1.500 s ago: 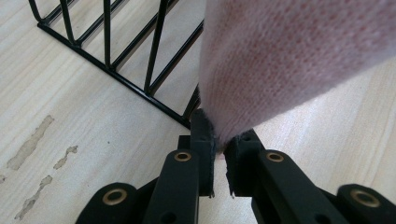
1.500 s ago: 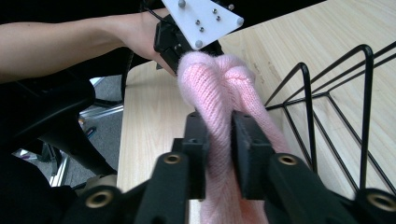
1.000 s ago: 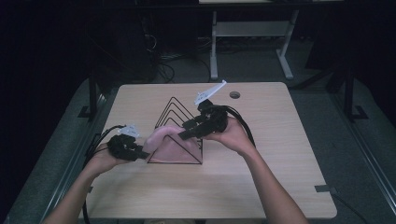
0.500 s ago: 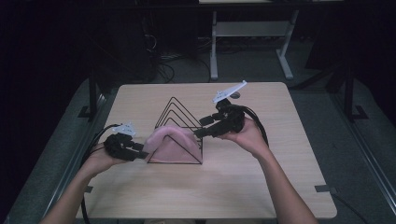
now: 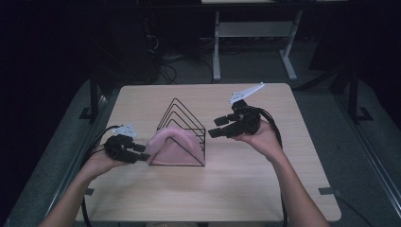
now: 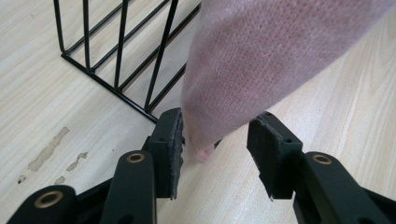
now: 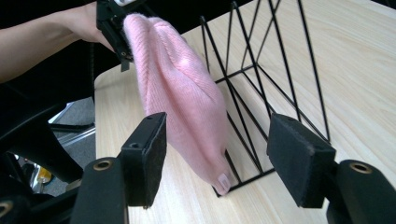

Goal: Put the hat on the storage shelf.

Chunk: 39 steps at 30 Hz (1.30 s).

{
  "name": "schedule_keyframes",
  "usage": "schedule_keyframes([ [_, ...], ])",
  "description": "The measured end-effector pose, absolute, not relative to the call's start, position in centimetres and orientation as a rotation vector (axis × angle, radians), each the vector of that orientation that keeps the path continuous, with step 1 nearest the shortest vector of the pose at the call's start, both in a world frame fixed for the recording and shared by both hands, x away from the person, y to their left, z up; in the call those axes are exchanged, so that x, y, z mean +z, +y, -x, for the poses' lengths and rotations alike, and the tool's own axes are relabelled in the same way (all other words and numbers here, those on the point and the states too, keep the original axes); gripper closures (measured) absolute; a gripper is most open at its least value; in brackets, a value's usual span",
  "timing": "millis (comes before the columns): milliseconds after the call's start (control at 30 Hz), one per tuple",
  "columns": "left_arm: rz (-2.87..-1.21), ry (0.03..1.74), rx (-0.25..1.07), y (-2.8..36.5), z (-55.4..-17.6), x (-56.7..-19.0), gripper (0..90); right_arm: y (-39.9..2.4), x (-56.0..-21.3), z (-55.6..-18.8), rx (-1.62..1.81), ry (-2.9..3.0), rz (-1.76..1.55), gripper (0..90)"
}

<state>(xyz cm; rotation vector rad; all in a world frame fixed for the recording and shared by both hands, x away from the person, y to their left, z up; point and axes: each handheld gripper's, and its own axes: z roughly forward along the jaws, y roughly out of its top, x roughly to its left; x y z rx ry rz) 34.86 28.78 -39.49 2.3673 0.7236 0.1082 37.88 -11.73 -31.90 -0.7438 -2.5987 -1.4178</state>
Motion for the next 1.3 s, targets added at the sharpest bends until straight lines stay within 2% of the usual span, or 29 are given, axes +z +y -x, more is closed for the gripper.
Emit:
schedule_keyframes([
  [700,-2.347,0.742,0.110,29.0,-34.5,-39.1,48.4,-16.1,-32.9,-36.8,-1.435,-2.593,0.870,35.7],
  [1300,-2.317,0.770,0.120,28.8,-34.3,-38.9,37.8,-19.8,-34.7,-35.7,-1.413,-2.580,0.991,33.0],
])
